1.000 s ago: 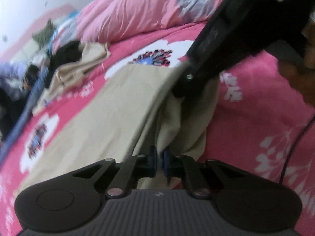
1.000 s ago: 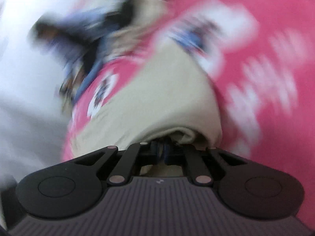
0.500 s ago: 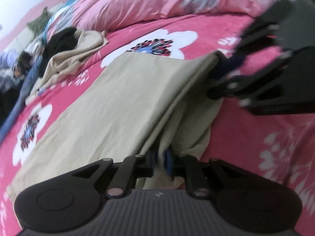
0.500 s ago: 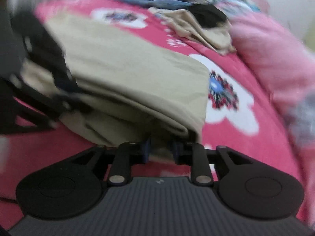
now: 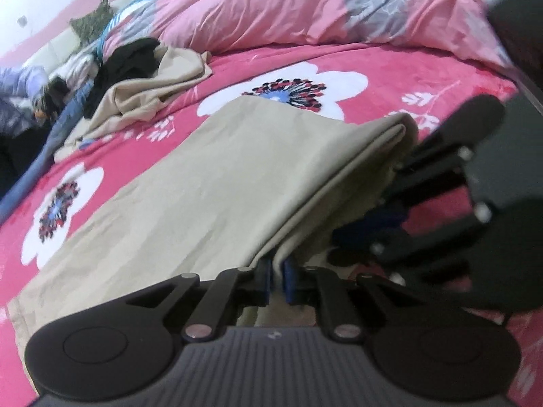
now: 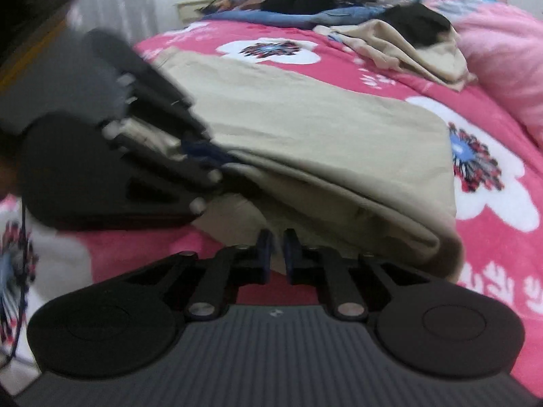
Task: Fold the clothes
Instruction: 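Fold the beige cloth over with both grippers toward the folded stack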
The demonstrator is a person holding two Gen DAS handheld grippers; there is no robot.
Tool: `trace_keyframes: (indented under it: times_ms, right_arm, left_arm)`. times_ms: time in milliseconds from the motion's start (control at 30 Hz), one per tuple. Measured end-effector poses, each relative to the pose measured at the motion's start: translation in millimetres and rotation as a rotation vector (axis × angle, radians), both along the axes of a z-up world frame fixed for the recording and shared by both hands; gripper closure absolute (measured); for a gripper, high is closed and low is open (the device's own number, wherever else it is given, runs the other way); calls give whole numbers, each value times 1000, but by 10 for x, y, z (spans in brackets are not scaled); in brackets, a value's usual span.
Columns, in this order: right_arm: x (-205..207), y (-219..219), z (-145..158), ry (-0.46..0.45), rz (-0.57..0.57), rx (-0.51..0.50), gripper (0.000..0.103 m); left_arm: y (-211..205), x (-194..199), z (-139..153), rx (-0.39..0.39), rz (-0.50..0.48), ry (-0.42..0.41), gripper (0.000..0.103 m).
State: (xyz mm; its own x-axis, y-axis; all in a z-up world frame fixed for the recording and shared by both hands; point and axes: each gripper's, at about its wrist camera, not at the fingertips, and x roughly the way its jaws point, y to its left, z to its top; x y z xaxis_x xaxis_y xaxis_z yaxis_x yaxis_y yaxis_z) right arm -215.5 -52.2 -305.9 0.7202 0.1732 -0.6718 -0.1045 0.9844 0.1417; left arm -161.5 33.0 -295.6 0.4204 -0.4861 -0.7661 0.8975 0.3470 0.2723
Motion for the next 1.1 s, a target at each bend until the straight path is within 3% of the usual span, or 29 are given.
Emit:
trace_keyframes:
  times_ms: [367,533,700,833,1000,1100]
  right_arm:
    - [41,-137,8,-4,-79,122,98]
    - [-15,-11,39,-19,7,84,97]
    - [279,-8,-278,21,43,84,101]
    - [349,-152,-368,21,22,196,103]
    - [448,-471,-524,66,-81,478,103]
    - [514,-549,-565,94,-106,552,103]
  left_arm:
    - [32,-14,38,-25,7,-10,94]
    - [39,25,70,-43,25,4,95]
    - [73,16,41,-22,7,14,94]
    - [176,-19,40,-25,-52,24,91]
    - [240,-182,-82,3,-168,-73,91]
    - [260,-265,-157,12,-220,-128,88]
